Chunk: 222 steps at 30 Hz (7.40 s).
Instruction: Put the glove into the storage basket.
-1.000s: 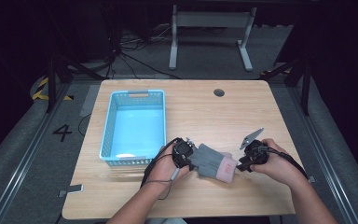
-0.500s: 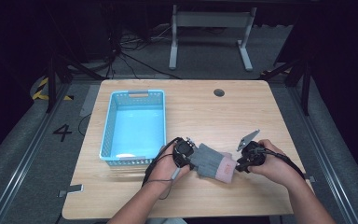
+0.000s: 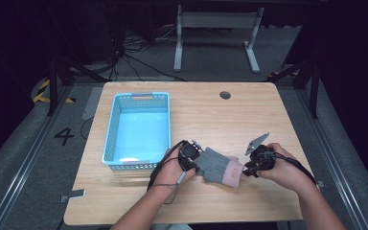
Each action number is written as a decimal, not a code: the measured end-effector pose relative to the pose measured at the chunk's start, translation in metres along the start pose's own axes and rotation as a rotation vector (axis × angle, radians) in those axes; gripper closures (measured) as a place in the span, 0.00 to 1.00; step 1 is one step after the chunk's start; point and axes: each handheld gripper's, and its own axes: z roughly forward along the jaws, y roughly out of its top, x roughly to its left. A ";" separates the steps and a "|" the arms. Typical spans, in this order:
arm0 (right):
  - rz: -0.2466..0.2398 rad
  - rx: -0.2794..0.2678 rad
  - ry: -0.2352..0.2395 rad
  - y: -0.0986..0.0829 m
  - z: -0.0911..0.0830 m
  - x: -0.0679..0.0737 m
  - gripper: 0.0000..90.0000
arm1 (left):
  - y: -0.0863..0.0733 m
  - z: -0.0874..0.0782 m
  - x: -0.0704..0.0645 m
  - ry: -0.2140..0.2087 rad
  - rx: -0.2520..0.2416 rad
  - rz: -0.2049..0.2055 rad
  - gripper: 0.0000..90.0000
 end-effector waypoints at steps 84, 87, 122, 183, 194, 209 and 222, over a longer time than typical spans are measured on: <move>0.068 -0.137 -0.186 0.015 -0.011 -0.006 0.72 | -0.005 -0.034 -0.015 -0.045 -0.044 0.011 0.76; 0.077 -0.145 -0.182 0.012 -0.016 -0.006 0.70 | -0.003 -0.039 -0.019 -0.048 -0.066 0.019 0.75; 0.299 -0.162 -0.145 -0.037 -0.034 -0.047 0.43 | 0.052 0.005 -0.032 -0.039 -0.075 0.131 0.39; 0.295 -0.190 -0.108 -0.024 -0.030 -0.057 0.44 | 0.053 0.021 -0.030 -0.020 -0.016 0.111 0.78; 0.264 -0.204 -0.098 -0.004 -0.030 -0.065 0.44 | 0.047 -0.015 -0.026 -0.002 -0.059 0.097 0.78; 0.229 -0.203 -0.106 0.007 -0.026 -0.068 0.45 | 0.045 -0.076 -0.012 0.055 -0.107 0.107 0.78; 0.231 -0.224 -0.105 -0.001 -0.021 -0.071 0.48 | 0.043 -0.113 0.007 0.081 -0.116 0.088 0.78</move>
